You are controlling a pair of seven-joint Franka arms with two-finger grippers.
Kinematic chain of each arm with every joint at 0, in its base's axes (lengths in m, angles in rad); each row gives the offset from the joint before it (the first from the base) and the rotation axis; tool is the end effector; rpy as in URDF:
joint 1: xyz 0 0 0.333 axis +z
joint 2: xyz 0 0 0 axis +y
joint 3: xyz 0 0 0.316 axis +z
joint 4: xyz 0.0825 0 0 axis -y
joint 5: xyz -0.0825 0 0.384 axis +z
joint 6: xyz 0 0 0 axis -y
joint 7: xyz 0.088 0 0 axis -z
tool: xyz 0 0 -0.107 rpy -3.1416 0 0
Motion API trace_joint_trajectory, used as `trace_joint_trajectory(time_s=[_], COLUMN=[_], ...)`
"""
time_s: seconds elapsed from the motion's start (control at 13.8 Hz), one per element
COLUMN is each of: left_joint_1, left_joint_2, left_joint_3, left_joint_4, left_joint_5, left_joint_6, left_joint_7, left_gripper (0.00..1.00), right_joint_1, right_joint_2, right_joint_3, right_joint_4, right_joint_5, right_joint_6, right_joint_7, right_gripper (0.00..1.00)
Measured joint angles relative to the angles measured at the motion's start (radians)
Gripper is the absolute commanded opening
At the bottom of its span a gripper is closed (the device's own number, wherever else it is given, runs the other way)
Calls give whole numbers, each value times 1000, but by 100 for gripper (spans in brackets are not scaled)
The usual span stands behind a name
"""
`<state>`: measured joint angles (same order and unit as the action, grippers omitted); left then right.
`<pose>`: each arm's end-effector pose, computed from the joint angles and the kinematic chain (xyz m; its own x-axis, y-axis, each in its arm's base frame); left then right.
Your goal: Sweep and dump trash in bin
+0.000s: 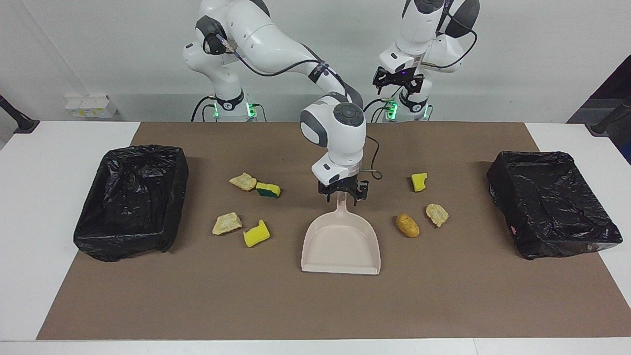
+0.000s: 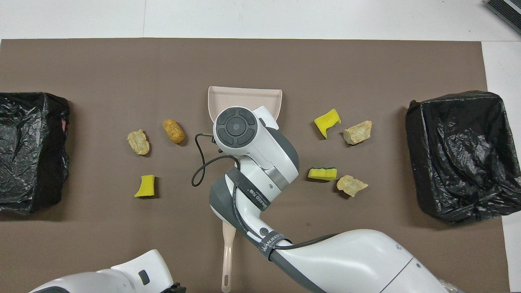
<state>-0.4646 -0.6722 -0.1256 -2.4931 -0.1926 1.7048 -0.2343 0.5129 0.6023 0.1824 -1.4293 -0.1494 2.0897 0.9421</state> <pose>0.2678 -0.2058 0.4985 0.9479 -0.2855 -0.1415 -0.2769 -0.9578 0.0774 0.5744 0.4372 0.3533 0.9752 -0.2112 0.0655 -0.2092 -0.9772 -0.0366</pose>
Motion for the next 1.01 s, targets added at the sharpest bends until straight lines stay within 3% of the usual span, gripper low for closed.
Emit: trace_joint_trajectory(time_s=[0.07,0.36,0.51,0.8,1.01], left_joint_1=[-7,-90,-157,-280,-316], left_joint_2=[4,38,80,266,379], left_joint_3=[0,0,0,-1,0], left_joint_4=[-8,-68,-94,-108,-105], left_joint_5=[-14,-32,-35,-37,-37], left_joint_6=[28,164,268,496,590], left_joint_7=[0,-68,-139,-251,-273], left_gripper=[100,100,100,100,100], right_joint_1=[1,3,1,-20,-45], right_joint_2=[0,-1,-3,-23,-83], right_joint_3=[1,1,0,-1,-1], right_joint_4=[-7,-17,-15,-7,-11], right_joint_5=[0,0,0,0,0], right_joint_6=[0,1,10,13,7], right_joint_7=[0,0,0,-7,-132], right_gripper=[63,0,0,0,0])
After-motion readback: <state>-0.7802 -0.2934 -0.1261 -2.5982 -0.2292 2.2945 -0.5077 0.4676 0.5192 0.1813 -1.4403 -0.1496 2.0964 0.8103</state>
